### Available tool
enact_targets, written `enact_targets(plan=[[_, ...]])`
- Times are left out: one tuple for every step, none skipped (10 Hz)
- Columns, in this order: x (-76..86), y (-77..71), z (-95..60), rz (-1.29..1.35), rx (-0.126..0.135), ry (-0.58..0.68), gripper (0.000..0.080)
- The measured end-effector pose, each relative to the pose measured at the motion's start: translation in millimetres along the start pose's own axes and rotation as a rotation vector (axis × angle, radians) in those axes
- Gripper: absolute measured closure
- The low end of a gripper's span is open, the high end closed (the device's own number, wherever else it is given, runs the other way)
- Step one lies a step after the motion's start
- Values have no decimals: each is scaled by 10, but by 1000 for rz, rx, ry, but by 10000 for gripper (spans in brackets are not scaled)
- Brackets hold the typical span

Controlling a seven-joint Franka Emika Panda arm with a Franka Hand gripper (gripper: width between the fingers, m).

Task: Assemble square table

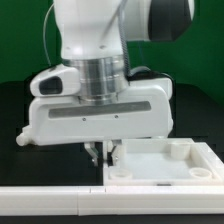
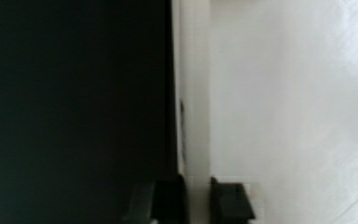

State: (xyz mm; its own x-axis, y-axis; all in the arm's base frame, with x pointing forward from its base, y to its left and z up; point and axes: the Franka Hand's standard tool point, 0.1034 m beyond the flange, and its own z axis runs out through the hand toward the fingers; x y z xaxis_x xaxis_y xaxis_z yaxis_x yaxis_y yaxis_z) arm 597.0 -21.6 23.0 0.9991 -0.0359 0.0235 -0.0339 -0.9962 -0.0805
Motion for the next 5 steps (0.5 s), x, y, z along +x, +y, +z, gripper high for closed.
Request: enact_targets(plan=[[-1, -4, 3, 9, -14, 14, 748], [-1, -3, 1, 9, -29, 41, 748], [-4, 10, -2, 8, -28, 38, 748], [-4, 10, -2, 9, -28, 38, 748], [-6, 12, 4, 9, -29, 38, 748]])
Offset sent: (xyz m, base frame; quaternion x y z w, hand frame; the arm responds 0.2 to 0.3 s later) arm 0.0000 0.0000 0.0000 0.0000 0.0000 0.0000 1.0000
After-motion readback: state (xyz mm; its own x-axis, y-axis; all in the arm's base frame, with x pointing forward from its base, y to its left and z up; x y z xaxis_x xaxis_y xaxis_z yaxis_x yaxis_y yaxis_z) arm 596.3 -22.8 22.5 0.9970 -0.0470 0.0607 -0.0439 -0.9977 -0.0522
